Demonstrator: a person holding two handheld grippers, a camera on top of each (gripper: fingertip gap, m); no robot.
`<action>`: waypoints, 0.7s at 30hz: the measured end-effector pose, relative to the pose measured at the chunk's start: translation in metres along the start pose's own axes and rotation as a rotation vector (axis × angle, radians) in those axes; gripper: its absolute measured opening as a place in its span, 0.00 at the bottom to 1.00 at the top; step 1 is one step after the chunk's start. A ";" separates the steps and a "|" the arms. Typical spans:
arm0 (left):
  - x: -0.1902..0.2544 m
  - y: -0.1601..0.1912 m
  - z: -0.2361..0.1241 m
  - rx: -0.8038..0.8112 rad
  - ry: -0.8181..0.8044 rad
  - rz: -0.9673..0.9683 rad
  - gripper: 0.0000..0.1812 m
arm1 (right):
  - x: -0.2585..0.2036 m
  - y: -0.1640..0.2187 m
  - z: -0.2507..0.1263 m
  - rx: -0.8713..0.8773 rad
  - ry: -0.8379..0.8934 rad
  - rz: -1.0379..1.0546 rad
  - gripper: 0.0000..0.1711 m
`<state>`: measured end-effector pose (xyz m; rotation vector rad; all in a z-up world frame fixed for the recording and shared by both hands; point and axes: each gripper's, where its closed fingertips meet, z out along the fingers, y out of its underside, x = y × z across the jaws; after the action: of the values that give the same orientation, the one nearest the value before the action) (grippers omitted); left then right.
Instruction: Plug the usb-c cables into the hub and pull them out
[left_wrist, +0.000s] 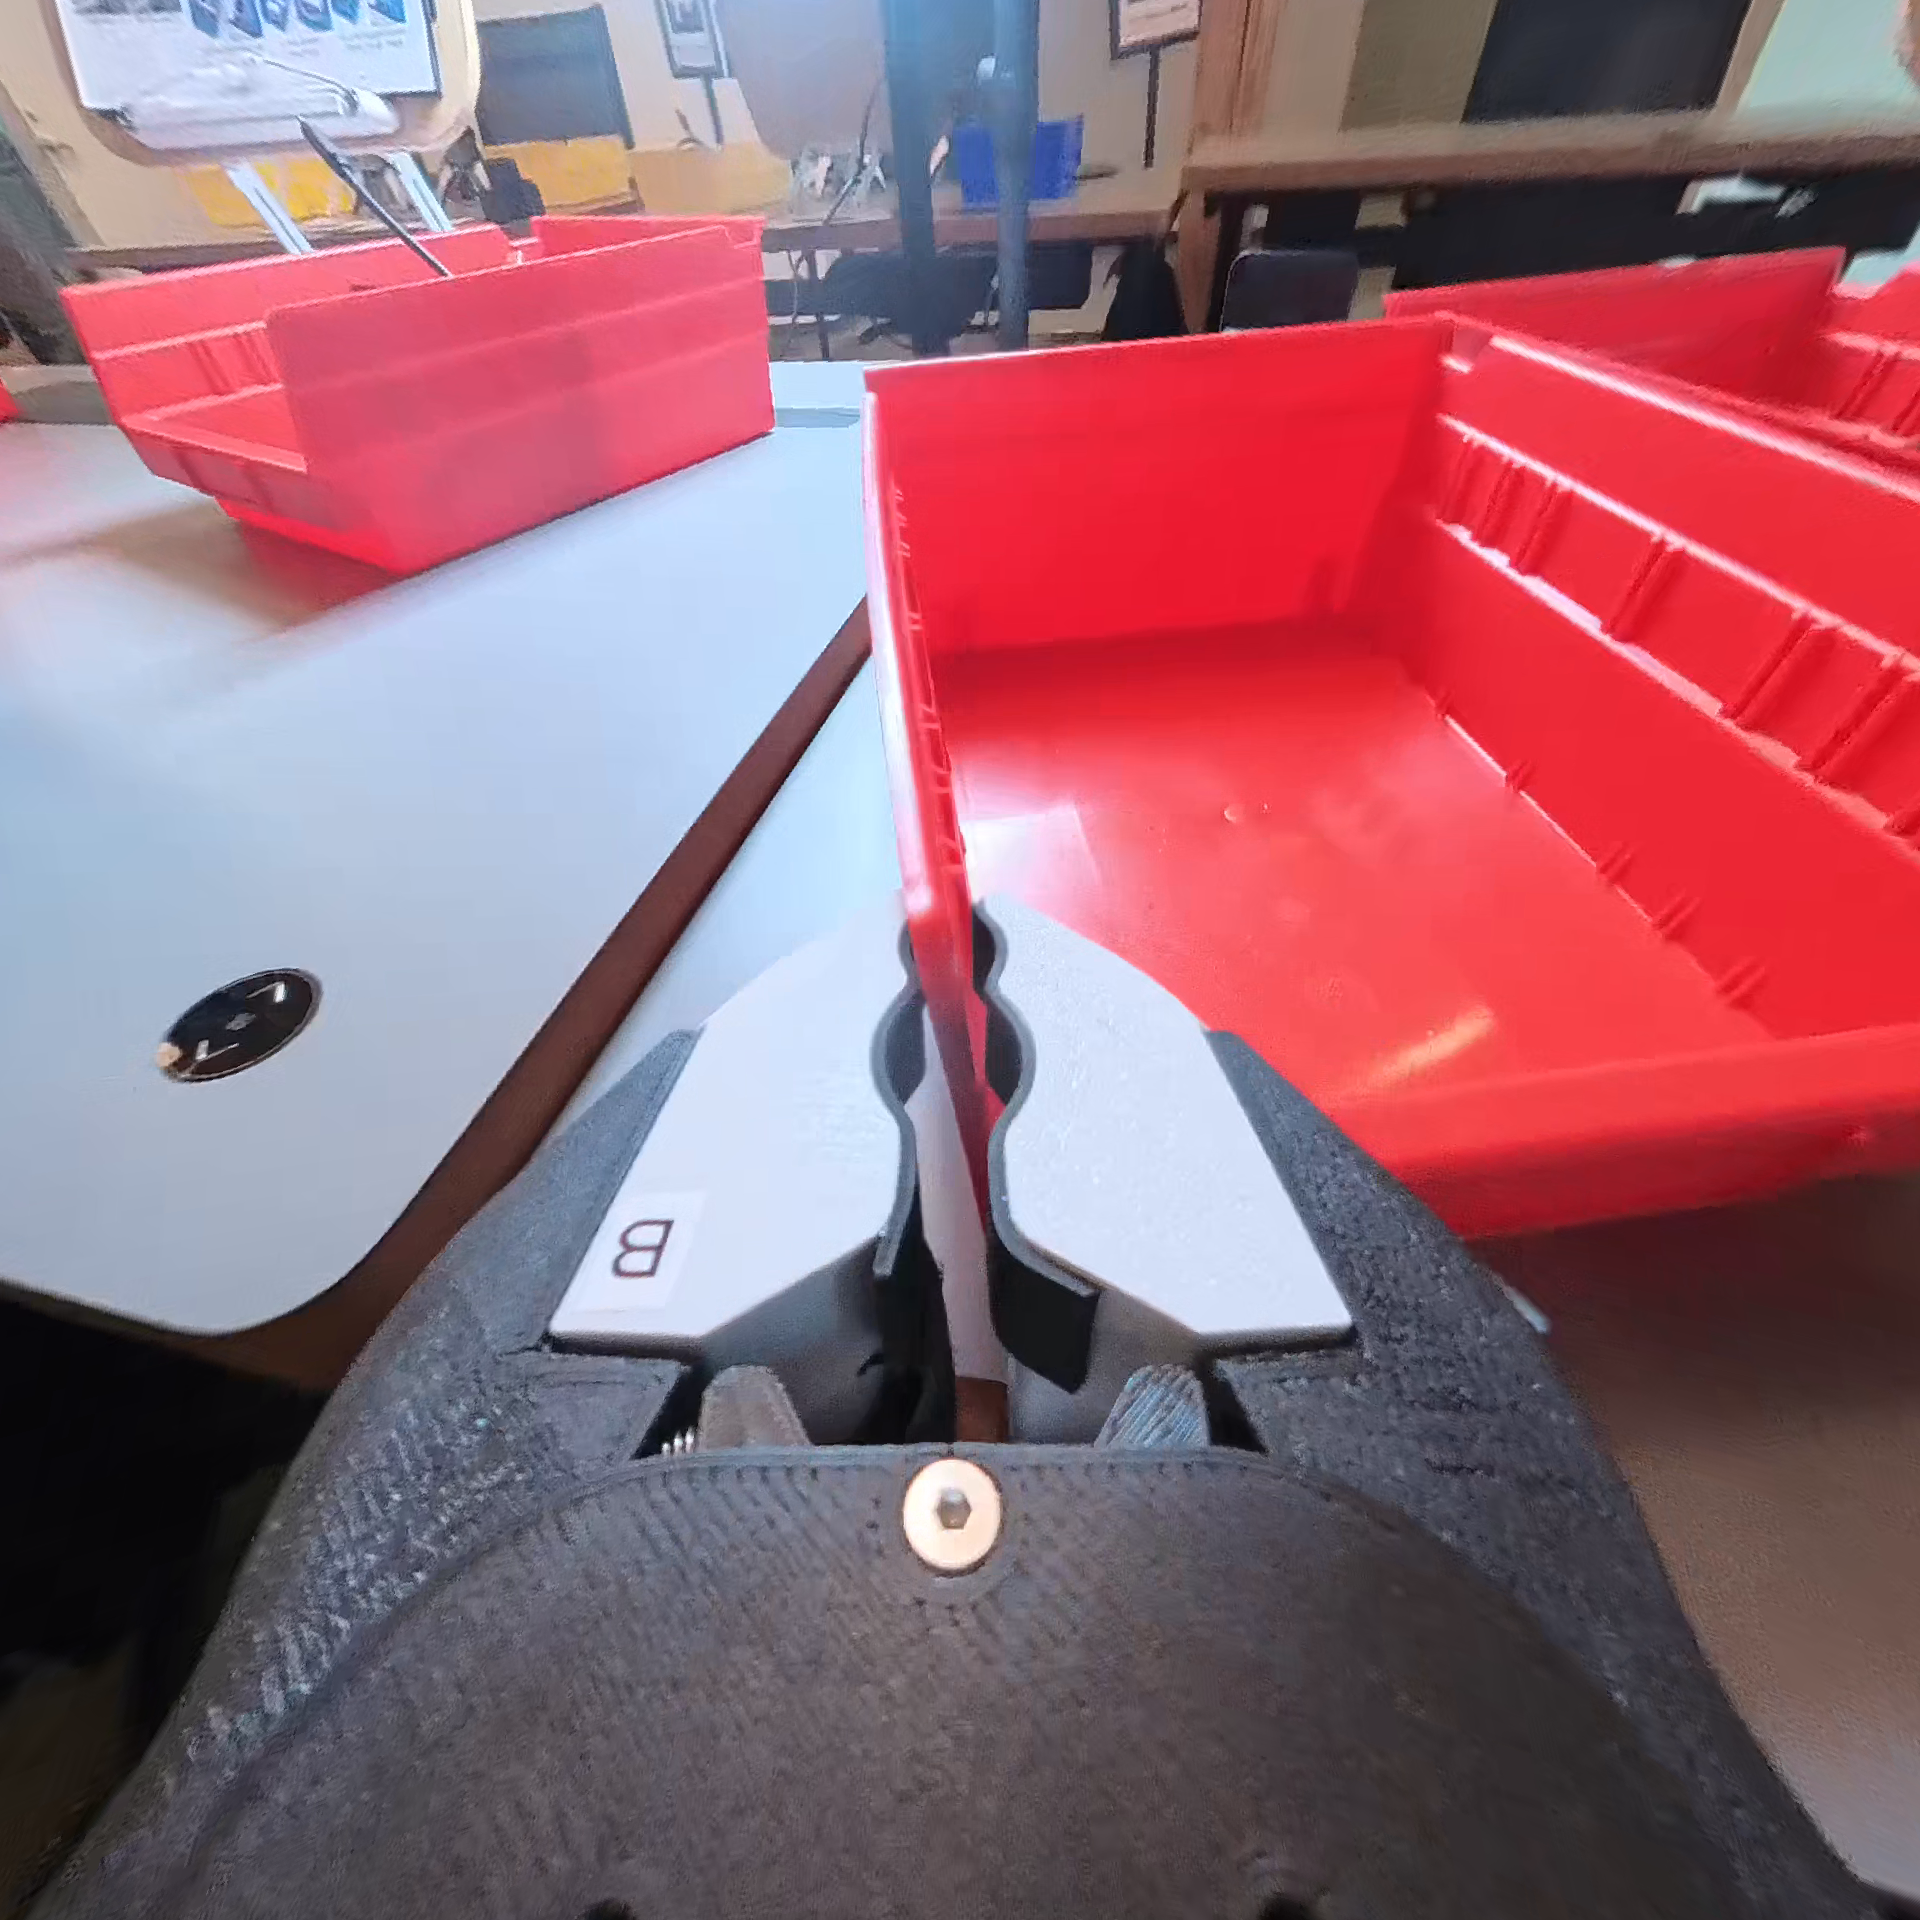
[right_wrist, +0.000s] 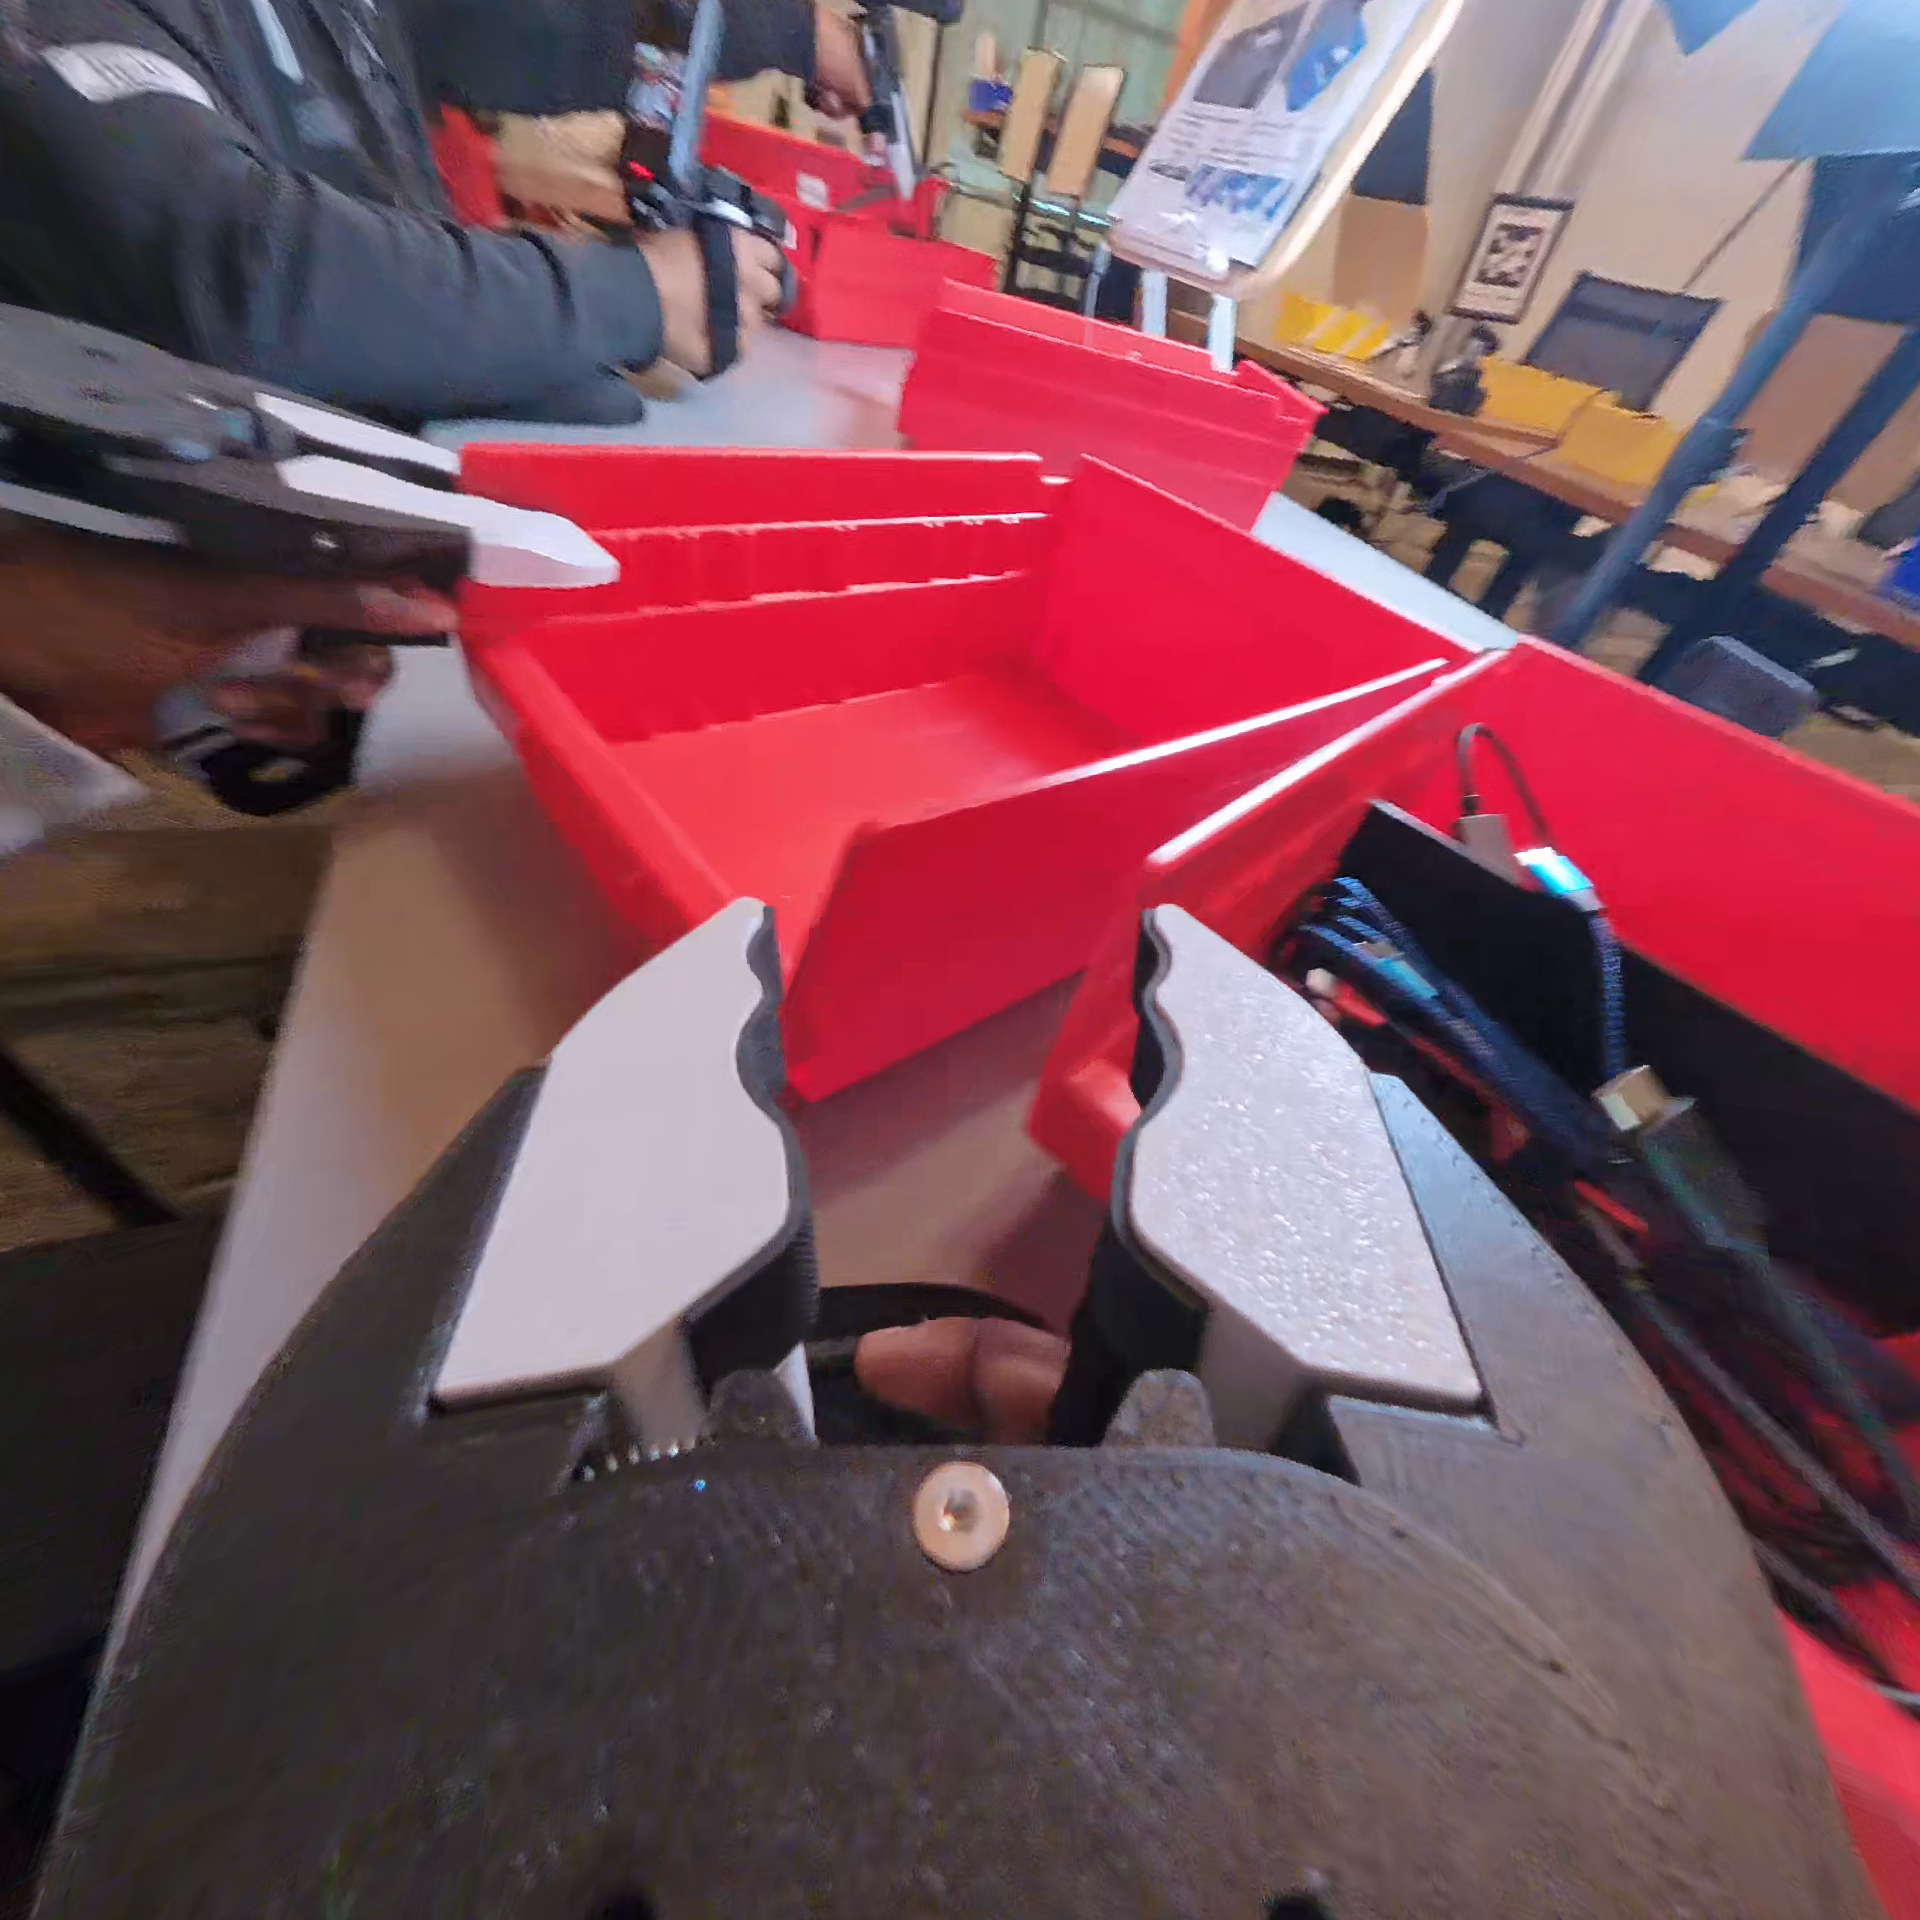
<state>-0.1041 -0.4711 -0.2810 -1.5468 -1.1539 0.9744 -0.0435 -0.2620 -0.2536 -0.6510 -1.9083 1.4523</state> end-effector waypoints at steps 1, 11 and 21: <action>0.001 0.001 -0.006 -0.010 -0.008 0.009 0.04 | -0.007 0.001 -0.003 0.012 -0.016 0.016 0.38; 0.010 -0.001 -0.050 0.039 -0.012 0.019 0.34 | -0.036 0.010 0.007 -0.106 -0.100 0.121 0.41; 0.018 0.002 -0.041 0.044 -0.020 -0.064 0.07 | -0.013 0.036 0.034 -0.337 0.092 -0.024 0.16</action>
<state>-0.0609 -0.4626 -0.2742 -1.4596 -1.1814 0.9679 -0.0599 -0.2839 -0.2974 -0.8289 -2.0984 1.0740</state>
